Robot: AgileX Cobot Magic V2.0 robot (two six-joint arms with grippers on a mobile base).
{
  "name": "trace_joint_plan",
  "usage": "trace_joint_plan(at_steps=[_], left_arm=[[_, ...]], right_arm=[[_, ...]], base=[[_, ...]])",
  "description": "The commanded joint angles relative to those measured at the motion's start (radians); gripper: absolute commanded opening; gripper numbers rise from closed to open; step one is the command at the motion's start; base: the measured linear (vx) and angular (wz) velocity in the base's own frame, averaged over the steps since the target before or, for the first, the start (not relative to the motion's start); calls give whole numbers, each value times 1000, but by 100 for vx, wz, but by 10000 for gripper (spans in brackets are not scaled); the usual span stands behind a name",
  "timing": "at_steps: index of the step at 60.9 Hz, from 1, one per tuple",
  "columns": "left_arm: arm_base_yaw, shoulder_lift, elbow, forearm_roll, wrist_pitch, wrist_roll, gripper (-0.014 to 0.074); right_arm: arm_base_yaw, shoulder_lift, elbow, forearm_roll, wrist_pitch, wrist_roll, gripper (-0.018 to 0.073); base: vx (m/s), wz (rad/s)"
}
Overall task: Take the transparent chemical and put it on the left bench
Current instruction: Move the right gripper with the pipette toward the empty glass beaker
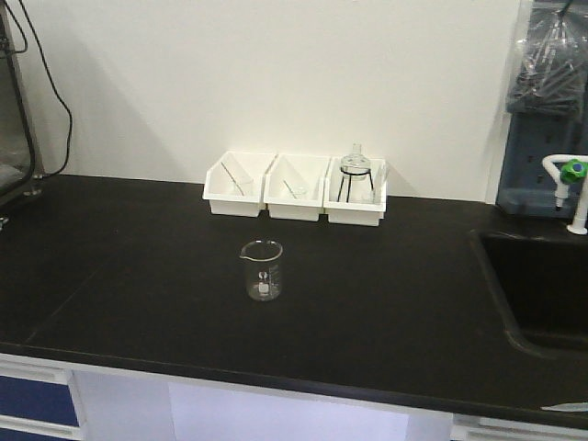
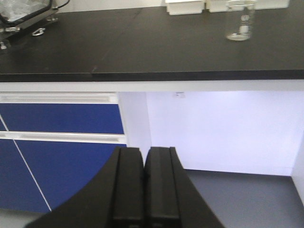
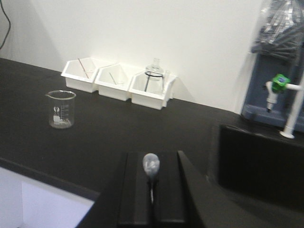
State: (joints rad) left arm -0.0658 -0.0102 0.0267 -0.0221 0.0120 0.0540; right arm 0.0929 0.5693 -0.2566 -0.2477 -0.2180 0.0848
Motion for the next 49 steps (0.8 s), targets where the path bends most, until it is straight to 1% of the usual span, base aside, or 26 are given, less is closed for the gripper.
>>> trace_joint_plan(at_steps=[1,12,31,49], left_arm=[[-2,-19,16,-1,-78,-8,-3],[-2,-19,16,-1,-78,-8,-3],[-2,-19,16,-1,-78,-8,-3],[-2,-19,16,-1,-78,-8,-3]], right_arm=[[-5,2,-30,-2,-78,-6,-8],[-5,2,-30,-2,-78,-6,-8],[-5,2,-30,-2,-78,-6,-8],[-5,2,-30,-2,-78,-6,-8]], base=[[34,27],[36,12],[36,-3],[27,-3]])
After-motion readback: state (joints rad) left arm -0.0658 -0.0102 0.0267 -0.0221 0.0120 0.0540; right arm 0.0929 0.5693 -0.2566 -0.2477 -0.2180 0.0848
